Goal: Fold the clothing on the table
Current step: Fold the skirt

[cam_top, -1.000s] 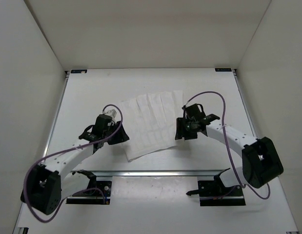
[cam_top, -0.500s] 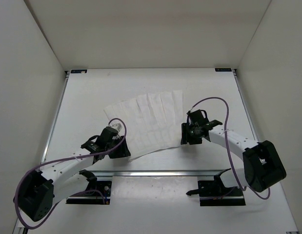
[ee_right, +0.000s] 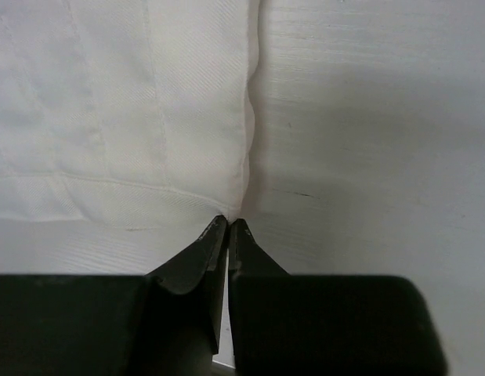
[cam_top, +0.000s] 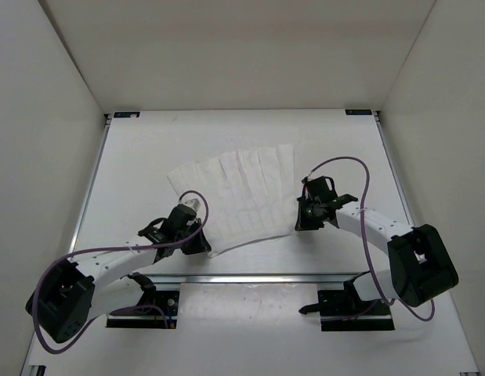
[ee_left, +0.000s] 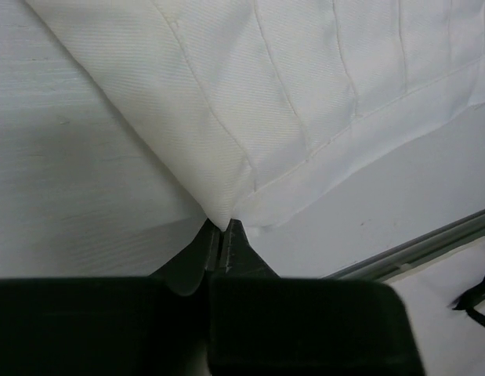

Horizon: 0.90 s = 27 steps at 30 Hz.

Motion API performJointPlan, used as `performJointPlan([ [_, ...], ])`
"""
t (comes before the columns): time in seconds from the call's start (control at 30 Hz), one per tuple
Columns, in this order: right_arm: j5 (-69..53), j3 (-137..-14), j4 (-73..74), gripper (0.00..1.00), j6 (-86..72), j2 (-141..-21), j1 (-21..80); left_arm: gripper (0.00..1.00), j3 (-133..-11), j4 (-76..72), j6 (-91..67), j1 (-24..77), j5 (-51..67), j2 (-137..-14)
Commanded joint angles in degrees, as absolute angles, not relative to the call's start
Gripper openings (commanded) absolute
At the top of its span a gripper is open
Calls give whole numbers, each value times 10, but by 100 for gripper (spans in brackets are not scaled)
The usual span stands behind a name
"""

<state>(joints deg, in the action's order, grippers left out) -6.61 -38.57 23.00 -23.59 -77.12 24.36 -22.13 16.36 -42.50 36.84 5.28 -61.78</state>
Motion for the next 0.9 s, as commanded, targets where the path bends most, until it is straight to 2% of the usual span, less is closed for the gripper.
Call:
performJointPlan([
  [0.0,-74,-381,221,0,-237,-748,243,0,-244,148,-410,365,39,-613],
  [0.13,-67,-400,291,0,-237,-676,247,0,-290,236,-380,353,12,-578],
  [0.27,-67,-400,349,0,-256,-590,252,0,-296,287,-370,332,17,-507],
  [0.47,-86,-370,423,0,-298,-467,267,0,-288,351,-390,354,32,-433],
  [0.63,-108,-374,474,1,-325,-403,287,0,-293,409,-394,335,54,-352],
  [0.73,-139,-376,518,0,-319,-382,266,0,-322,449,-390,313,70,-324],
  [0.87,-185,-400,552,0,-301,-359,224,0,-372,481,-360,284,96,-343],
])
